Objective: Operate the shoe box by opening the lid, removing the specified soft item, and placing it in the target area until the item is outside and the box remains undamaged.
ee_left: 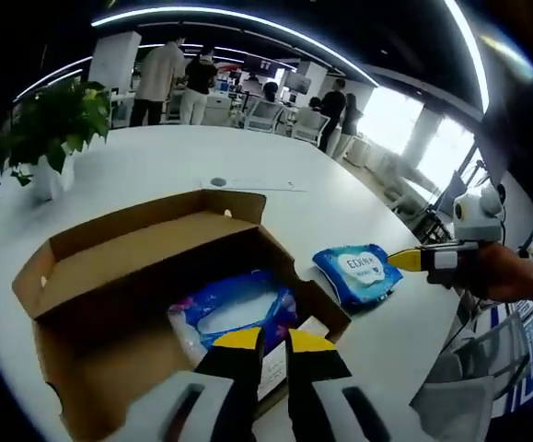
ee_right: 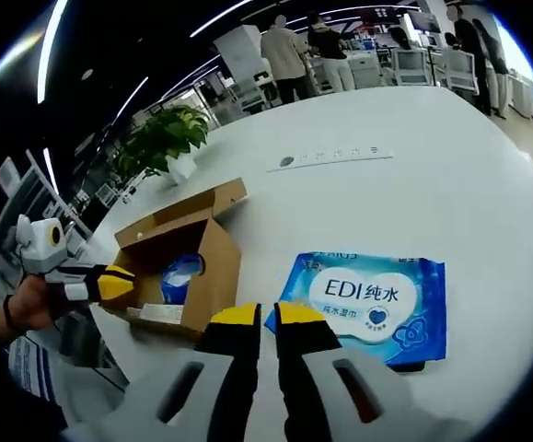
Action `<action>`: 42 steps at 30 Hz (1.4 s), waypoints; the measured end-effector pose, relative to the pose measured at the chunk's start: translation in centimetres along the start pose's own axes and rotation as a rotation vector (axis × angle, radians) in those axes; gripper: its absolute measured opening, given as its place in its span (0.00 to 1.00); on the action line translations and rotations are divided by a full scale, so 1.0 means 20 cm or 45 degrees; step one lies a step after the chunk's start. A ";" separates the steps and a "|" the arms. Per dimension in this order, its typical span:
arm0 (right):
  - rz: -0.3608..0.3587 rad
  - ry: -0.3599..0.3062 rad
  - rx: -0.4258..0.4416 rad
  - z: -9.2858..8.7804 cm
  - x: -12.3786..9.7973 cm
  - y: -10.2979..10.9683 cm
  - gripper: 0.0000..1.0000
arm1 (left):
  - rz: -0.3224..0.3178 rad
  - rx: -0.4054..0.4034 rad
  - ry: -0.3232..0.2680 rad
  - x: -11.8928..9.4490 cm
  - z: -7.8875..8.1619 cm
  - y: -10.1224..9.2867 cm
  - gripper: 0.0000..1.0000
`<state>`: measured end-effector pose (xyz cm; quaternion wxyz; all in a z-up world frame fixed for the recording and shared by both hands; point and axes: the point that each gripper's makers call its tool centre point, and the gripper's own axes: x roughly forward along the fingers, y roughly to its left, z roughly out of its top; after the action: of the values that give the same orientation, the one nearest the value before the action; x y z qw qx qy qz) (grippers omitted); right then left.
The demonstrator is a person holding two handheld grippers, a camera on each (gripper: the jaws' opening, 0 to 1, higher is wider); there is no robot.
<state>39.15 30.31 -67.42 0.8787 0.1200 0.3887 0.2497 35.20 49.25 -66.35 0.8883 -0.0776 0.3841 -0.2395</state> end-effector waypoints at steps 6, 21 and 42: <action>0.041 0.017 -0.026 0.02 0.08 0.10 0.07 | 0.024 -0.019 -0.017 -0.05 -0.01 0.08 0.10; 0.117 0.078 -0.087 0.00 0.24 0.29 0.15 | 0.092 -0.075 -0.038 -0.19 -0.08 0.31 0.14; 0.210 0.176 -0.236 0.00 0.40 0.46 0.27 | 0.156 -0.139 -0.057 -0.30 -0.16 0.52 0.21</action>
<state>40.45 42.32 -68.71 0.8336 0.0526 0.4124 0.3637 33.24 61.29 -68.00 0.9041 -0.1076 0.3807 -0.1616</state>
